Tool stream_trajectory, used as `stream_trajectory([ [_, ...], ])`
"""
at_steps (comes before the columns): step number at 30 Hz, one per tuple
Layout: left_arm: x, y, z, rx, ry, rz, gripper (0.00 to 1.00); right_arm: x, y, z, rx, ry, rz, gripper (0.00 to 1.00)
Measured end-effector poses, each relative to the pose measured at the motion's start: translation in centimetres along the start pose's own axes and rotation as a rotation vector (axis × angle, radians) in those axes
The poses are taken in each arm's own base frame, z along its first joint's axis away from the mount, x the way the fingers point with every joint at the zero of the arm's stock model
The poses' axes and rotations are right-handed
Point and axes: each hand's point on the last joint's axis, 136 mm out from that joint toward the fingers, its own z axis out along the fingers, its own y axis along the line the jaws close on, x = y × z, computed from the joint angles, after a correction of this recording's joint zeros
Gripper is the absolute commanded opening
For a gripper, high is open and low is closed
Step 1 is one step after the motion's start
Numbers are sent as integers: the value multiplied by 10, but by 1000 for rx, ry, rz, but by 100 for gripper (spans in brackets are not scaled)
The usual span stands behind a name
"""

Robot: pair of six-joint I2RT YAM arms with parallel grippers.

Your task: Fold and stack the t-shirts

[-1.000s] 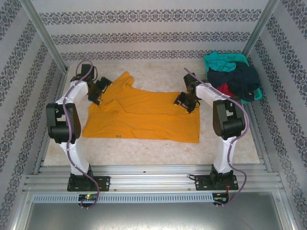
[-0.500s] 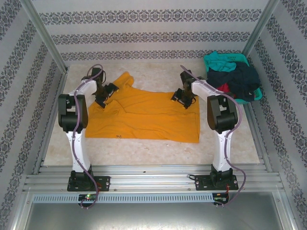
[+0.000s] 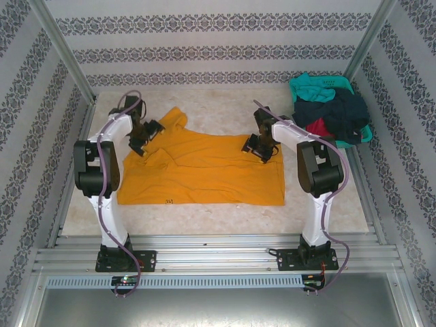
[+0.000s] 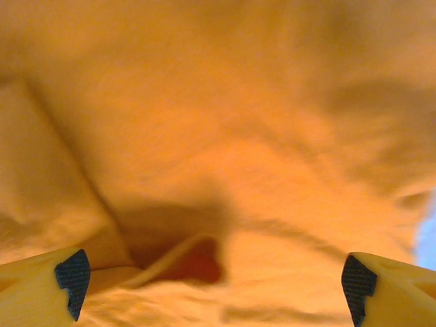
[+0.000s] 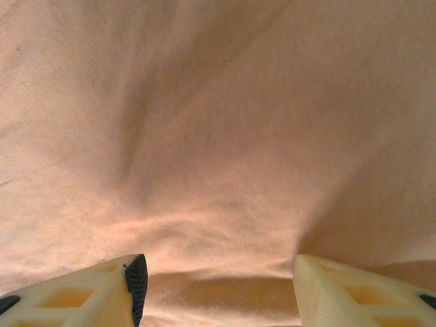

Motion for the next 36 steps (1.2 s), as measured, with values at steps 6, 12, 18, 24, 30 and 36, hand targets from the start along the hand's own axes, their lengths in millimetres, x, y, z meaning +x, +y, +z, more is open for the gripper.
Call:
stream_trajectory([
  [6,-57,-61,-18,58,-163,82,79,-7,8,-8,-12,-20,-19,59],
  [12,-79,-76,18,-45,-210,212,67,-12,12,-12,-22,-35,-25,59],
  [18,-86,-85,49,-102,-229,327,62,-19,6,-16,-20,-39,-7,59],
  [24,-79,-69,71,-158,-176,339,62,-31,9,-26,-36,-63,-8,59],
  [30,-77,-60,81,-193,-151,336,50,-36,13,-32,-45,-76,-20,59],
  [36,-75,-55,84,-210,-135,327,27,-37,9,-33,-38,-70,-16,59],
])
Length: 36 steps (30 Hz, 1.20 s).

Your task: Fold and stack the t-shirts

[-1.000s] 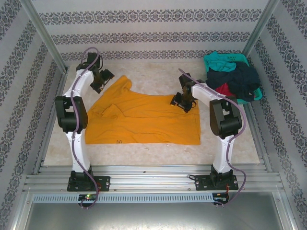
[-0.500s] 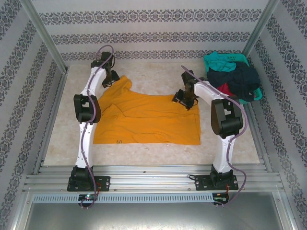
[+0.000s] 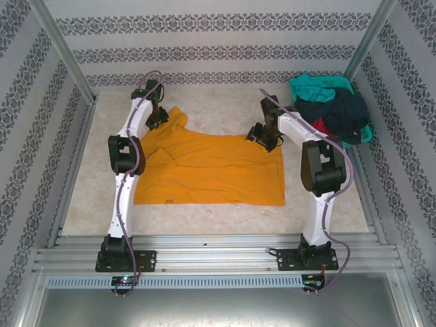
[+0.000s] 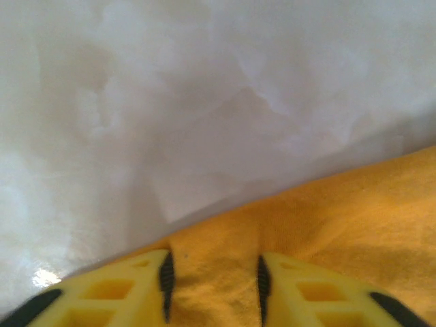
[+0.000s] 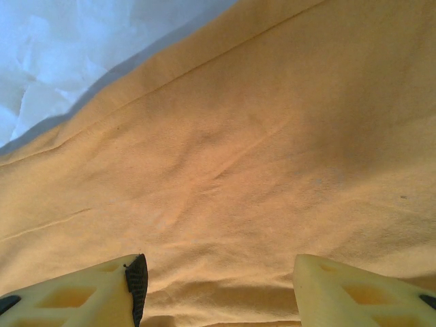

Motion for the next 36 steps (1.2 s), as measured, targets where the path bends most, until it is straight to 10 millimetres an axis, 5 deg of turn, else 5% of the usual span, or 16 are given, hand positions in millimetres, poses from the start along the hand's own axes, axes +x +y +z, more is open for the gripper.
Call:
stream_trajectory([
  [7,1,0,0,4,8,-22,0,-7,-2,-2,-1,-5,-1,59],
  [16,2,-2,-1,13,11,-33,0,-38,-3,-2,-19,-46,71,56],
  [25,3,-4,-1,27,20,-45,0,-94,-37,16,72,-107,261,45],
  [36,7,-2,-2,32,41,-49,0,-100,-49,30,200,-116,258,44],
])
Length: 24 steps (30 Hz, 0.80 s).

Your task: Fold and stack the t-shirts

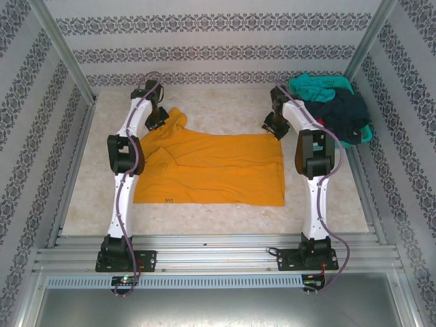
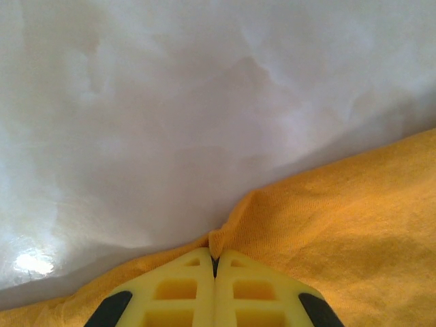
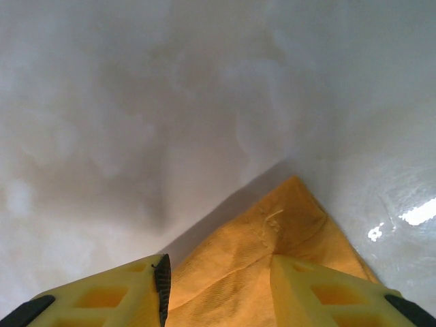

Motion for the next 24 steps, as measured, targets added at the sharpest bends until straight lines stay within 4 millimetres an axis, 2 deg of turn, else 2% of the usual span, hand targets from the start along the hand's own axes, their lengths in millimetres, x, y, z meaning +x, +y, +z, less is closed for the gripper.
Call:
stream_trajectory([
  [4,-1,1,0,7,6,-6,0,4,-3,4,28,7,-7,43],
  [12,-2,2,0,18,15,-13,0,-7,8,6,40,-9,-58,43],
  [18,-2,4,0,20,18,-16,0,-14,6,-4,70,-43,-113,43],
  [24,-3,4,0,22,18,-19,0,-10,0,-2,96,-24,-121,42],
])
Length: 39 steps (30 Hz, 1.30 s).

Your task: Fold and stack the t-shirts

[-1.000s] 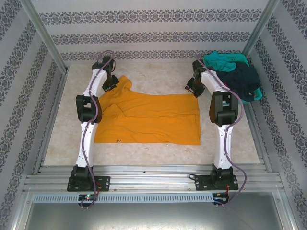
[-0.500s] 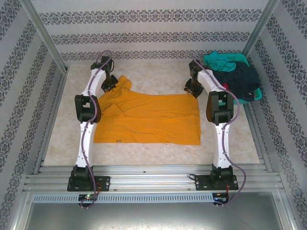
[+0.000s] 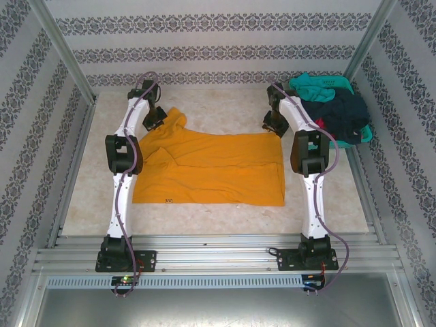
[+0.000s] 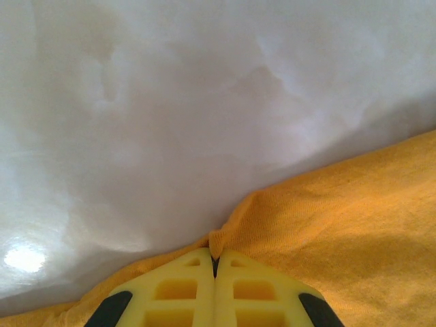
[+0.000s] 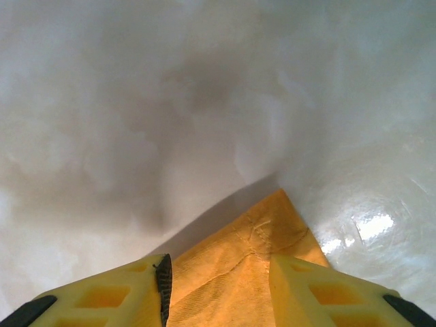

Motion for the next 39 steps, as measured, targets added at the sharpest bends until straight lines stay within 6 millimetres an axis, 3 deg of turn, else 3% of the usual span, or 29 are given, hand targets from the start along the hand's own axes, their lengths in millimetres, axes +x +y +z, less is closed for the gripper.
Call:
stream_trajectory([
  [7,0,0,0,0,0,-1,0,0,3,9,10,23,-29,26],
  [13,0,0,0,0,0,-1,0,-2,5,10,9,26,-52,3],
  [23,0,-3,-6,20,4,-3,0,-1,4,6,6,23,-85,0],
  [27,-5,-8,-28,46,-22,-1,0,2,4,-12,-12,-2,-105,0],
  [34,-20,-19,-91,114,-110,5,0,9,7,-58,-77,-74,-121,0],
  [39,-13,-15,-118,114,-113,31,0,24,-4,-70,-84,-81,-128,0],
])
